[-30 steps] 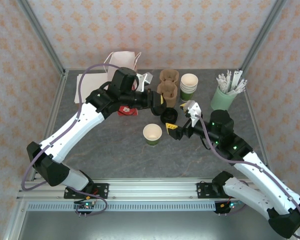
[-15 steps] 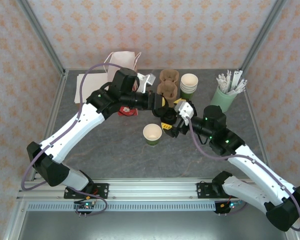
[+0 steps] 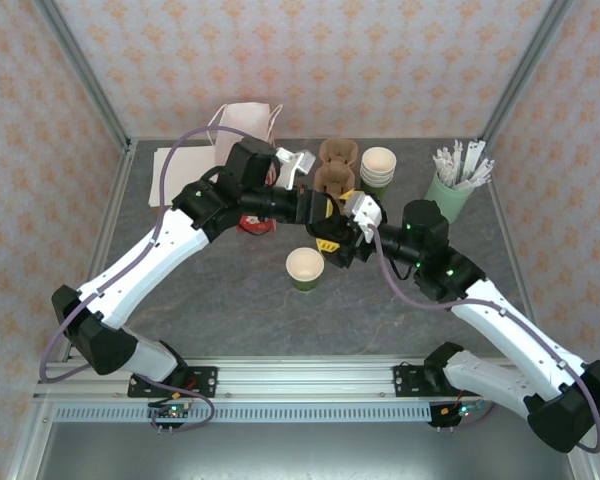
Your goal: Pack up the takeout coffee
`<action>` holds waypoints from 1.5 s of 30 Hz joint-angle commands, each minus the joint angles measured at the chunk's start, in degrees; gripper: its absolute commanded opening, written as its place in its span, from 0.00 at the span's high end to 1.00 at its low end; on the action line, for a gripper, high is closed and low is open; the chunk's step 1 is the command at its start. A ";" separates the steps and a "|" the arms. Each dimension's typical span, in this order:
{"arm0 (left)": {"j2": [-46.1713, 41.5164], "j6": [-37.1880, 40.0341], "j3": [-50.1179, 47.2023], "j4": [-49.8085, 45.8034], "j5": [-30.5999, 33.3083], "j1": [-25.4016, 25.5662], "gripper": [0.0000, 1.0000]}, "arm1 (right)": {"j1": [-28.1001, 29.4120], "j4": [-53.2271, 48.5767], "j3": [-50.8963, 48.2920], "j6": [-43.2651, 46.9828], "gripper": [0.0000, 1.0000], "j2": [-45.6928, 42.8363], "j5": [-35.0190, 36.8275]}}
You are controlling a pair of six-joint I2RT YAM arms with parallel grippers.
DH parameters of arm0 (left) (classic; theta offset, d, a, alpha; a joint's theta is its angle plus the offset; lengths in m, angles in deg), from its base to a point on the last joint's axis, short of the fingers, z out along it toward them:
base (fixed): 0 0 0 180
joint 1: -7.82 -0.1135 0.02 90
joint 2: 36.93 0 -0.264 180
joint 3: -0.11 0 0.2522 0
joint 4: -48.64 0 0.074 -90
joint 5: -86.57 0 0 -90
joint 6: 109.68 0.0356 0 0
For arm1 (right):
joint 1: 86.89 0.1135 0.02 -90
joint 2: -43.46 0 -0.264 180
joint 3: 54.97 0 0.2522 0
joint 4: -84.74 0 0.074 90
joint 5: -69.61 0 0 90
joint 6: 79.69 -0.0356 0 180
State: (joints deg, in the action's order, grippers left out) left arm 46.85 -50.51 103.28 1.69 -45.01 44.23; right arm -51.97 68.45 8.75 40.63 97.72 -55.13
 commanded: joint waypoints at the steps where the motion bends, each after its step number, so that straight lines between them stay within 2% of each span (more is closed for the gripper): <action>1: -1.60 2.25 0.77 -0.88 -0.87 0.56 0.99 | -0.11 0.88 2.75 1.06 0.06 0.44 -2.82; 13: -1.50 2.68 1.02 -1.03 -1.31 0.85 0.99 | -0.03 -1.08 4.62 1.40 0.12 2.23 -5.29; 22: -1.41 2.97 1.12 -1.39 -1.22 0.95 0.99 | -0.08 -2.70 5.61 1.48 0.20 3.04 -5.84; 30: -1.55 2.64 1.30 -1.37 -0.44 0.95 0.89 | -0.11 -6.22 6.21 2.28 0.26 2.61 -4.48; 35: -1.71 2.62 1.12 -1.48 0.29 0.95 0.75 | -0.09 -9.27 6.30 3.13 0.26 2.20 -3.49; 37: -1.82 2.57 0.90 -1.65 1.23 0.95 0.58 | -0.07 -10.69 6.30 3.47 0.25 2.25 -2.90; 43: -3.90 2.21 -1.04 -2.24 7.44 0.61 0.37 | 0.02 -15.00 5.60 4.46 0.26 2.19 -1.57; 45: -4.92 1.61 -1.87 -2.37 9.52 0.12 0.32 | 0.03 -16.31 5.27 4.74 0.26 2.25 -0.85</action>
State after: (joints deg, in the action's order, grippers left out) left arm 44.76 -48.63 102.38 -0.47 -39.94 44.88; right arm -52.06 54.95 13.67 44.02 100.63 -57.23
